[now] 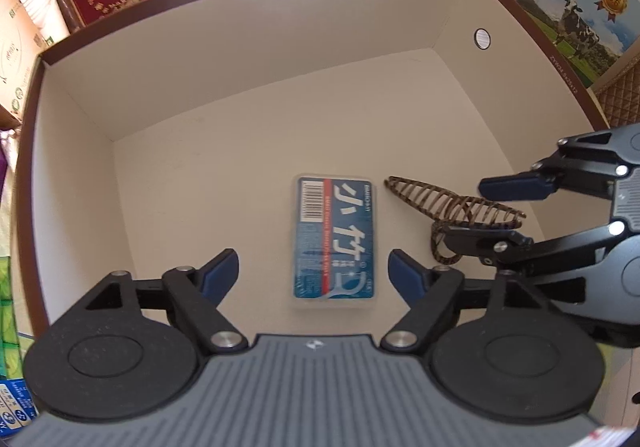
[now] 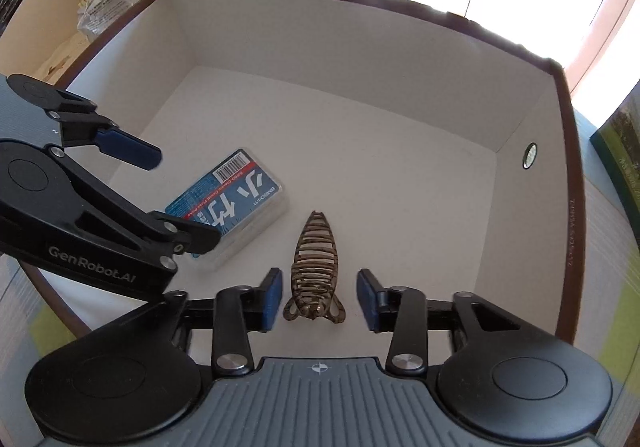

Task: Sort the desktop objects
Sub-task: 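Carry both items over the brown box and open both tools to drop them, then withdraw both tools from the box back toward the remaining items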

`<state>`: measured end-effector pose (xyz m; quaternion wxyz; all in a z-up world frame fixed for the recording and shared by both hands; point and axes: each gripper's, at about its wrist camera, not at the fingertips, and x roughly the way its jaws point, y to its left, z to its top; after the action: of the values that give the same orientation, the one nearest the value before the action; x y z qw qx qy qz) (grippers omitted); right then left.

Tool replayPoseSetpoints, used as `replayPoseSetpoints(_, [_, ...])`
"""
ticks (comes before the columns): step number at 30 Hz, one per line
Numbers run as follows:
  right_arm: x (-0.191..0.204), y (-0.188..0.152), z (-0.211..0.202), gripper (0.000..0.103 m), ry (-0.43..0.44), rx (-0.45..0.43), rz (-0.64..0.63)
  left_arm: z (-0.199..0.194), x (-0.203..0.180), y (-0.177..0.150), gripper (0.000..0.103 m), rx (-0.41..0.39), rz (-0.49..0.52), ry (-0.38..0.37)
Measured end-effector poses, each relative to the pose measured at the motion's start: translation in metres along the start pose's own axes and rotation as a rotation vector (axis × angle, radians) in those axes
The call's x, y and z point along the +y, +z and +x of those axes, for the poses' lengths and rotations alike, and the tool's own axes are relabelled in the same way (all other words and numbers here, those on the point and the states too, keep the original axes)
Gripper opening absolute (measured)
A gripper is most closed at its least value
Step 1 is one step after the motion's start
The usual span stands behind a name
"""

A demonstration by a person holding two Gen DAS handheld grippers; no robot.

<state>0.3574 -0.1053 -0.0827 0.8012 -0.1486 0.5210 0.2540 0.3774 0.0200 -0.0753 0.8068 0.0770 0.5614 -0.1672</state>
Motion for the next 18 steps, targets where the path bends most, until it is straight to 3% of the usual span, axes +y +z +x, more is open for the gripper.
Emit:
replayPoseSetpoints(4, [0.000, -0.006, -0.010, 0.070, -0.019, -0.030, -0.004, -0.006, 0.004, -0.004, 0.084, -0.012, -0.008, 0.013])
replayPoseSetpoints(6, [0.003, -0.008, -0.015, 0.076, -0.022, -0.048, 0.003, -0.010, 0.004, -0.006, 0.085, -0.019, -0.013, 0.011])
replayPoseSetpoints(18, [0.015, -0.020, -0.050, 0.092, -0.075, -0.131, 0.053, -0.047, -0.006, -0.018, 0.088, -0.113, -0.015, 0.034])
